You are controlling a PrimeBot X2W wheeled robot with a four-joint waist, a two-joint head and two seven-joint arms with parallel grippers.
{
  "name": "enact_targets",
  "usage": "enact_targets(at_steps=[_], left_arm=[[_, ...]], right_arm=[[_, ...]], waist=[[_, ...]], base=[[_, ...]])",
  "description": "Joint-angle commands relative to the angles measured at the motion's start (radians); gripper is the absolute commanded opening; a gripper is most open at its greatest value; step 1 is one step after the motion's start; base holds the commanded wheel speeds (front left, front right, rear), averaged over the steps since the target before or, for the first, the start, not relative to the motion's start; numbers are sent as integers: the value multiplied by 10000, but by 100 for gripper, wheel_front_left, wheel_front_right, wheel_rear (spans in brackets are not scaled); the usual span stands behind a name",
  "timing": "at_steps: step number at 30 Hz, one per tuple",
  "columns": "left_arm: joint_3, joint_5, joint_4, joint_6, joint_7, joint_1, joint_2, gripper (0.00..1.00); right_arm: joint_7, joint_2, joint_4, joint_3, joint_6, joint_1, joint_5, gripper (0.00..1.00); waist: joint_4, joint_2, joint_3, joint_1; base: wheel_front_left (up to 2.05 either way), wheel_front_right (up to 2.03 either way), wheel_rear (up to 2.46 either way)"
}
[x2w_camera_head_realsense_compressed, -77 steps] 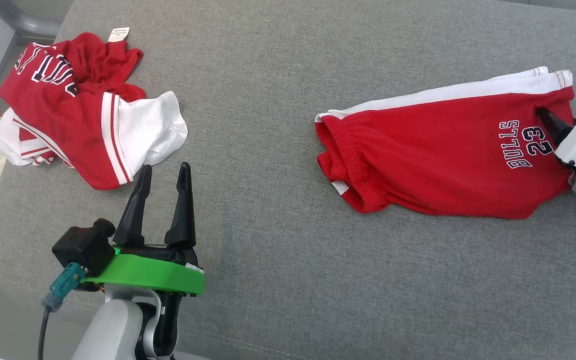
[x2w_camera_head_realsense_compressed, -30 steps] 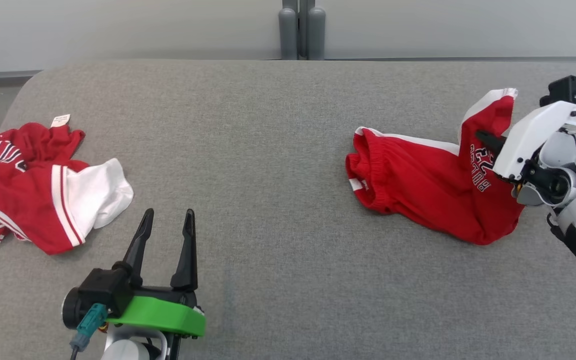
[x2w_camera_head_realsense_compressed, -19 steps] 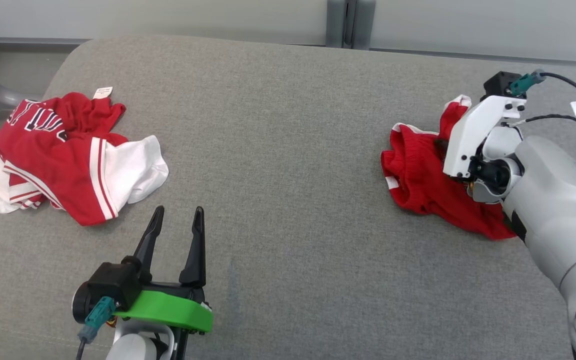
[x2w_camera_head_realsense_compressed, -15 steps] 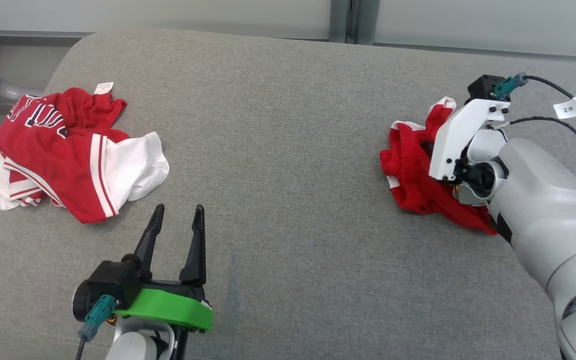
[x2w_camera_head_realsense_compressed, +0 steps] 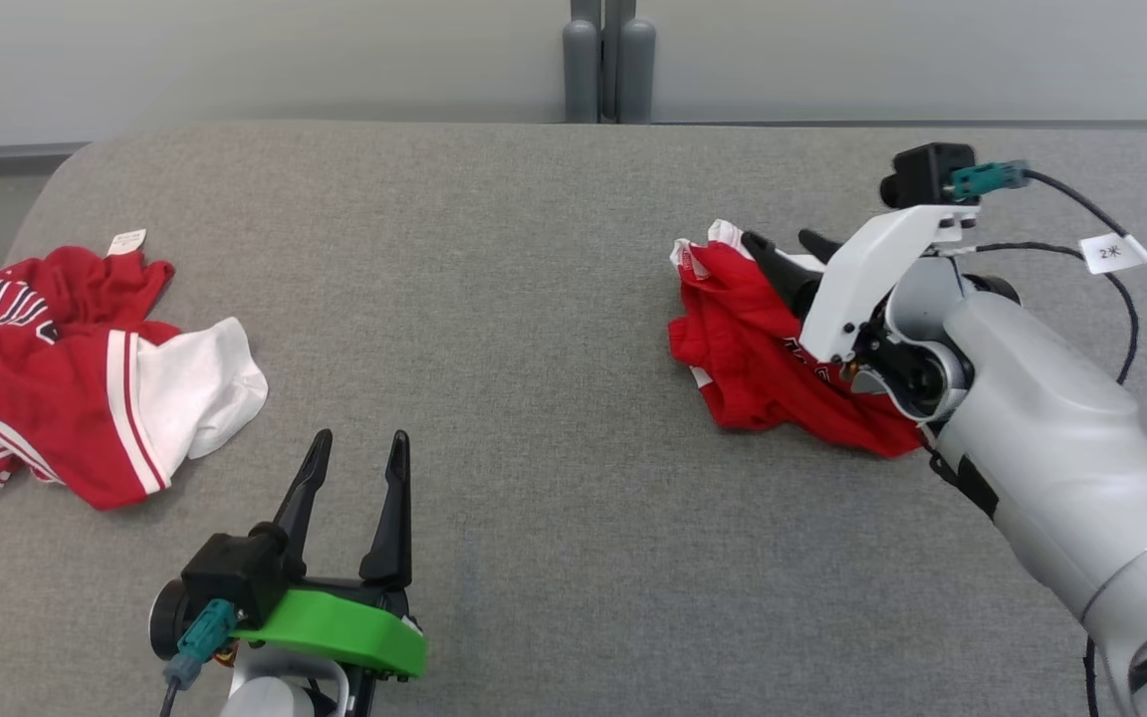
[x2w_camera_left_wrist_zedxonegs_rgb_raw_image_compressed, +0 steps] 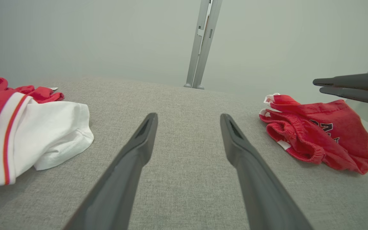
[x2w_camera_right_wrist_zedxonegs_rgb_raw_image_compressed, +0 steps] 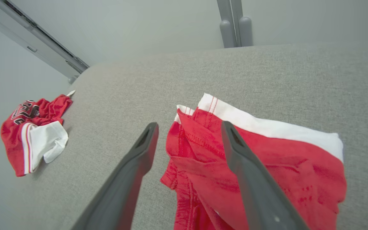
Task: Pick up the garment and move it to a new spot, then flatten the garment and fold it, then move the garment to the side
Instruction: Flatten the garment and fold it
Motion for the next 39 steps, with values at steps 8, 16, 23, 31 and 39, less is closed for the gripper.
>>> enact_targets(at_steps=[8, 16, 23, 31, 39], left_arm=[[42, 69, -23, -56, -31, 380, 18, 100], [17, -48, -64, -25, -31, 344, 16, 100], [-113, 15, 8, -64, -32, 6, 17, 100], [-114, 65, 124, -79, -32, -221, 17, 100], [-81, 71, 189, -52, -32, -337, 15, 100]], right_arm=[[-2292, -2017, -1502, -1198, 0, 1357, 334, 100], [-2723, -2886, -769, -2341, 0, 2690, 495, 100], [-2360, -2381, -22, -2371, 0, 2285, 220, 88], [-1380, -1712, 655, -1965, 0, 1542, 138, 0], [-469, -1069, 1171, -1889, 0, 1309, 717, 0]], waist=[[-623, 0, -680, 0], [-471, 0, -422, 0], [-203, 0, -154, 0], [302, 0, 239, 0], [716, 0, 406, 0]], base=[[0, 0, 0], [0, 0, 0], [0, 0, 0], [0, 0, 0], [0, 0, 0]])
